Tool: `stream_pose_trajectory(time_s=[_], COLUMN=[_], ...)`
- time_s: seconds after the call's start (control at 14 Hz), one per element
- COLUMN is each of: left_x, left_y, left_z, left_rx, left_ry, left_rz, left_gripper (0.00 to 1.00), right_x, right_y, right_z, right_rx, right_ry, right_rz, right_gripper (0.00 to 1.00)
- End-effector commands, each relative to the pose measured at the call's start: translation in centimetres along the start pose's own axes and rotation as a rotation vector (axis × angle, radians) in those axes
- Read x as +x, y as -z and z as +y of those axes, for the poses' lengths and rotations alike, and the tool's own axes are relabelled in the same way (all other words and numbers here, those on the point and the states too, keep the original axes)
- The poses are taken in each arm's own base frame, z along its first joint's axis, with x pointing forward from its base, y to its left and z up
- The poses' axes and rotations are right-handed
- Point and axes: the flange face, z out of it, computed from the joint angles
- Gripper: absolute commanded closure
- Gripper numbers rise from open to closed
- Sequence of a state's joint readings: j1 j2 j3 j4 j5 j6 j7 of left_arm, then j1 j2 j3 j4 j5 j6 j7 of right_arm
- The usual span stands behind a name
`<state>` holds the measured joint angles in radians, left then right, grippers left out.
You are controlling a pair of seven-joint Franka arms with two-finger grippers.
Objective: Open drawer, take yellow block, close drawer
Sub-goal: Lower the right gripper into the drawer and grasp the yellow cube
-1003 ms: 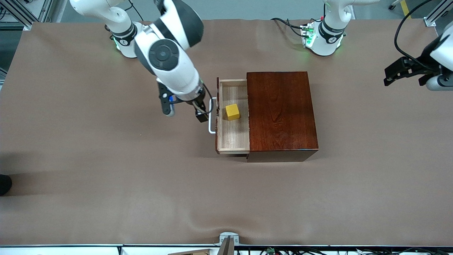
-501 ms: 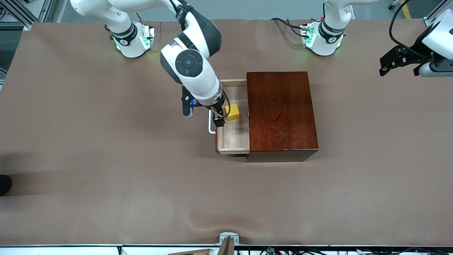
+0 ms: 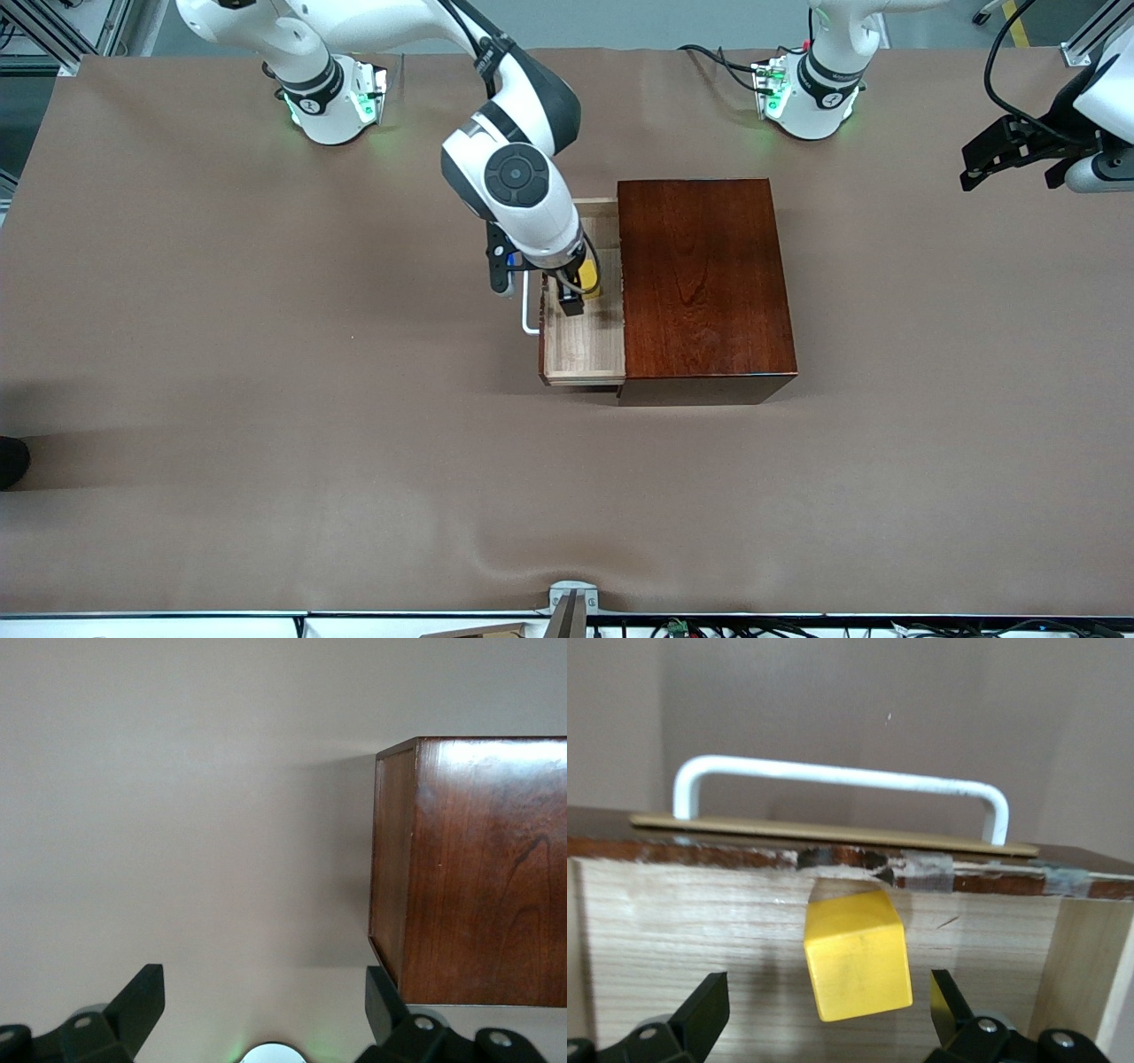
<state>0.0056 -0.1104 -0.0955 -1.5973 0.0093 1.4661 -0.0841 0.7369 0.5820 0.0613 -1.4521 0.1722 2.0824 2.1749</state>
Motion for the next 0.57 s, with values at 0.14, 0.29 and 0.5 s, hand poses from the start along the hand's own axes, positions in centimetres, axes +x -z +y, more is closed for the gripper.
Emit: stream_pose_trajectory(time_s=[0.14, 0.29, 0.5], left_x=[-0.2, -0.3, -0.3], left_y=[0.7, 0.6, 0.5], left_z=[-0.4, -0.2, -0.1], left_rx=[-0.020, -0.019, -0.019], left_ry=[0.002, 0.004, 0.005], left_rz=[0.011, 0.002, 0.001], left_gripper=[0.00, 0.00, 0.00], right_x=[-1.1, -1.3, -1.7], right_y=[-2.0, -2.7, -3.6], right_z=[0.6, 0.8, 1.2], right_rx=[-0.004, -0.010, -0.019], right_ry=[-0.030, -0.024, -0.017], right_rz=[-0.003, 0.002, 0.009], right_gripper=[0.00, 0.00, 0.00])
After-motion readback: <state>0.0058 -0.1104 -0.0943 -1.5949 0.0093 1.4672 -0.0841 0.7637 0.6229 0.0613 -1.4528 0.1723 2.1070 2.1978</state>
